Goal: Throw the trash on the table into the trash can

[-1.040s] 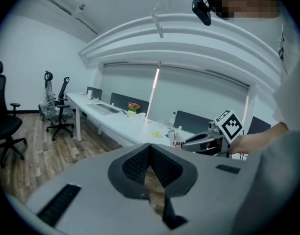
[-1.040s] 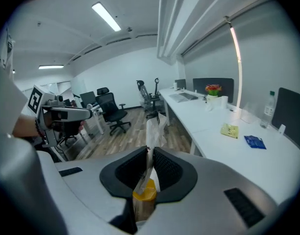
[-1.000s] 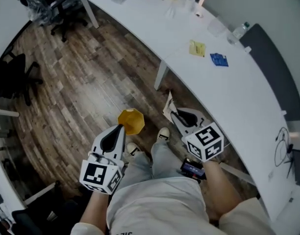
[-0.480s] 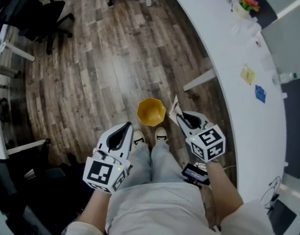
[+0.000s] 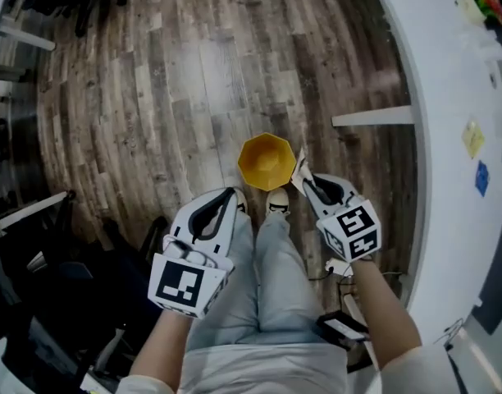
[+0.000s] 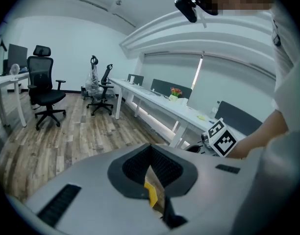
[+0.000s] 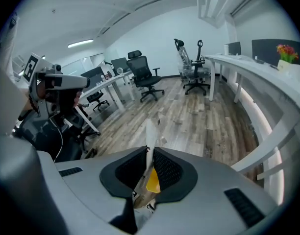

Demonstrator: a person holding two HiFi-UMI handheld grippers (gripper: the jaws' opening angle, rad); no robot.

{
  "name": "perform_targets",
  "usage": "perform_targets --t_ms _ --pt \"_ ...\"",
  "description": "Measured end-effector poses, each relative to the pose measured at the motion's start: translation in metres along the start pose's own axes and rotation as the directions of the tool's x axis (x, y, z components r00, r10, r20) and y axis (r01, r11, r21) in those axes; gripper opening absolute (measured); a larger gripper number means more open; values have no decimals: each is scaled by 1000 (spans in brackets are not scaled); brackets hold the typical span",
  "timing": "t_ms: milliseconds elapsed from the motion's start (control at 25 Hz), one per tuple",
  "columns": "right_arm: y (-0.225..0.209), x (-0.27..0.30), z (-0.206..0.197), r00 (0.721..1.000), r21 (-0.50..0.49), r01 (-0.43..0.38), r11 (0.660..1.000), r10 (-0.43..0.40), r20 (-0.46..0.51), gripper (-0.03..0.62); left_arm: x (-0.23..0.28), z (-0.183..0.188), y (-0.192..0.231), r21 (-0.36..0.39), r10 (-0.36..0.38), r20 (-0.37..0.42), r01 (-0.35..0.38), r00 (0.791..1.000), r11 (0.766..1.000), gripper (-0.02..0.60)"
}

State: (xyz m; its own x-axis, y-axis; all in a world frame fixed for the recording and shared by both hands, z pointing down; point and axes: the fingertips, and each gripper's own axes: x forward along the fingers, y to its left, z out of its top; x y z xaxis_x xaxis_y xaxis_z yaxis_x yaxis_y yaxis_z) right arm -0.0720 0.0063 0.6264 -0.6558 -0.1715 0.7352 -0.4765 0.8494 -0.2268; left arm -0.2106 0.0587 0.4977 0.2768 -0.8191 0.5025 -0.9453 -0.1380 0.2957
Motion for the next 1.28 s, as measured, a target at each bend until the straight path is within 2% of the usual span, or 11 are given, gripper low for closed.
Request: perform_targets --t_ms 280,440,720,920,1040,1080,1280 --pt "-17 90 -80 996 -19 -24 1000 23 -88 69 53 -65 18 38 0 -36 2 999 999 0" --pt "-26 143 -124 992 -21 -25 999 22 -125 69 76 -107 27 -12 2 -61 -3 998 1000 0" --pt "-38 222 -192 976 -52 -35 998 23 -216 69 111 -172 52 -48 -6 -86 2 996 999 0" --pt "-39 253 -218 967 -49 -26 998 13 -253 103 116 -188 66 -53 5 -92 -10 996 999 0" --pt "-38 259 -222 963 -56 -9 998 -6 -268 203 110 -191 71 -52 12 -96 -17 995 999 0" --pt "-38 258 -222 963 -57 -6 998 -10 -270 216 108 -191 72 -53 13 -100 -18 995 998 0" --pt "-38 240 -208 965 -57 11 998 -26 -260 222 98 -182 68 -55 1 -109 -7 994 998 0"
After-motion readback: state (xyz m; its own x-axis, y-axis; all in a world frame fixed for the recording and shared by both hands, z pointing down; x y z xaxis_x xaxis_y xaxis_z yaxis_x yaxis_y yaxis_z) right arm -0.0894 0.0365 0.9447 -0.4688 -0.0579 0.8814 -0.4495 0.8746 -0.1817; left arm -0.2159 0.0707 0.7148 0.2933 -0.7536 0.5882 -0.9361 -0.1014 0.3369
